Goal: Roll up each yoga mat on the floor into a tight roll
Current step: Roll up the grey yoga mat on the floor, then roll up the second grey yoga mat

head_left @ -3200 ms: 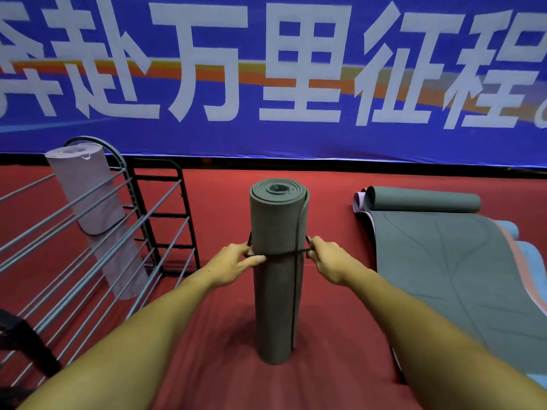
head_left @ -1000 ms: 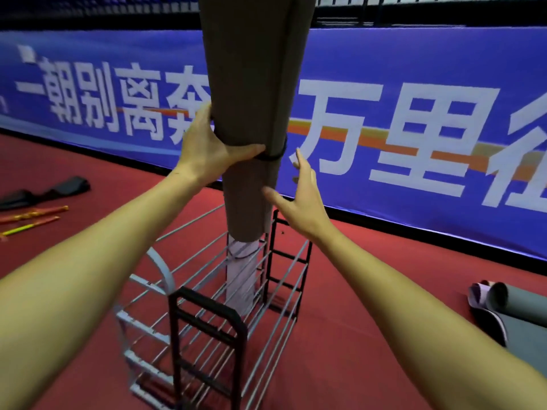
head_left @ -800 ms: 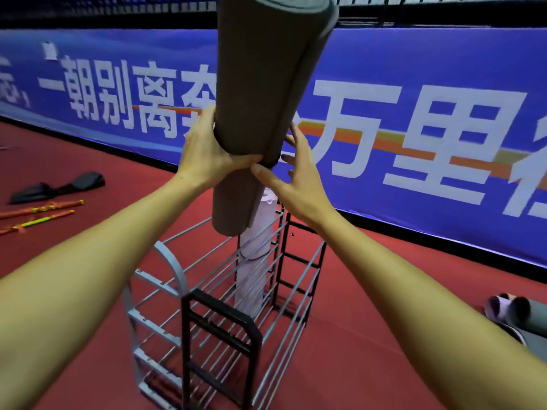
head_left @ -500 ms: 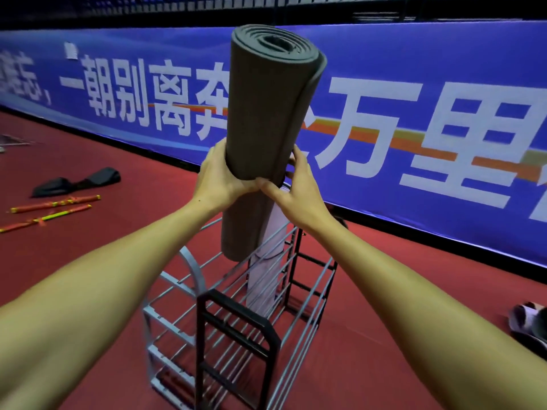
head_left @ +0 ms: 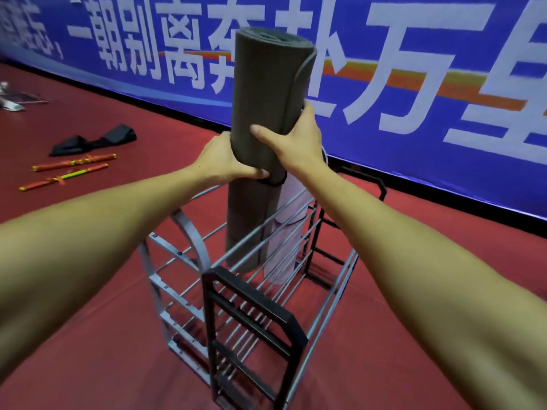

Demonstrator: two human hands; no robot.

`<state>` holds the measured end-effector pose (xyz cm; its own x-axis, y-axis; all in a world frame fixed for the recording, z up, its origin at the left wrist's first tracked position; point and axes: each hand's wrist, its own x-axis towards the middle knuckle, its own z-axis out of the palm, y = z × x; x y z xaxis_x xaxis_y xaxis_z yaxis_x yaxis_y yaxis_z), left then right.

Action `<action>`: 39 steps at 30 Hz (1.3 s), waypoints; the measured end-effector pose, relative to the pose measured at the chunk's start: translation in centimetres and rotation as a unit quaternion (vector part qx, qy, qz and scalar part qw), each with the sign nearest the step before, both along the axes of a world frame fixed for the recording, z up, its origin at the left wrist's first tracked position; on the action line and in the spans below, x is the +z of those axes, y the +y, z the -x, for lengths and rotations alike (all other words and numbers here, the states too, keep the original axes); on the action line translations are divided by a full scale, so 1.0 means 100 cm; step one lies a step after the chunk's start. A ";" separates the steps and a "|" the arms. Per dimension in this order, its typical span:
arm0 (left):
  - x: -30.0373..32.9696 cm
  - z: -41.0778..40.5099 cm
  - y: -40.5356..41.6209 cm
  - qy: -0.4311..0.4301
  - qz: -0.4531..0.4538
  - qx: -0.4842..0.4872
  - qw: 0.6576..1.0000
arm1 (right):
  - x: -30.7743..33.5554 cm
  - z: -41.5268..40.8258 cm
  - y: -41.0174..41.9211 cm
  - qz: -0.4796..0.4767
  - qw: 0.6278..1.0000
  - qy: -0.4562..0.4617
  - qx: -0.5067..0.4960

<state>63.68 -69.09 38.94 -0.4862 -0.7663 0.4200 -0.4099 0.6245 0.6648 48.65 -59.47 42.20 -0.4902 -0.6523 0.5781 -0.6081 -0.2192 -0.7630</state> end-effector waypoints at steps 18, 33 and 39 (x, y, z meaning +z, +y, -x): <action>-0.083 0.086 -0.075 -0.061 -0.183 0.066 0.979 | -0.117 0.067 -0.078 -0.198 0.980 0.005 -0.007; -0.059 0.104 -0.047 -0.092 -0.067 0.188 0.976 | -0.105 0.102 -0.014 -0.240 0.969 0.053 -0.004; -0.033 0.097 0.003 -0.144 -0.039 0.145 0.978 | -0.087 0.106 0.078 -0.230 0.968 0.101 0.002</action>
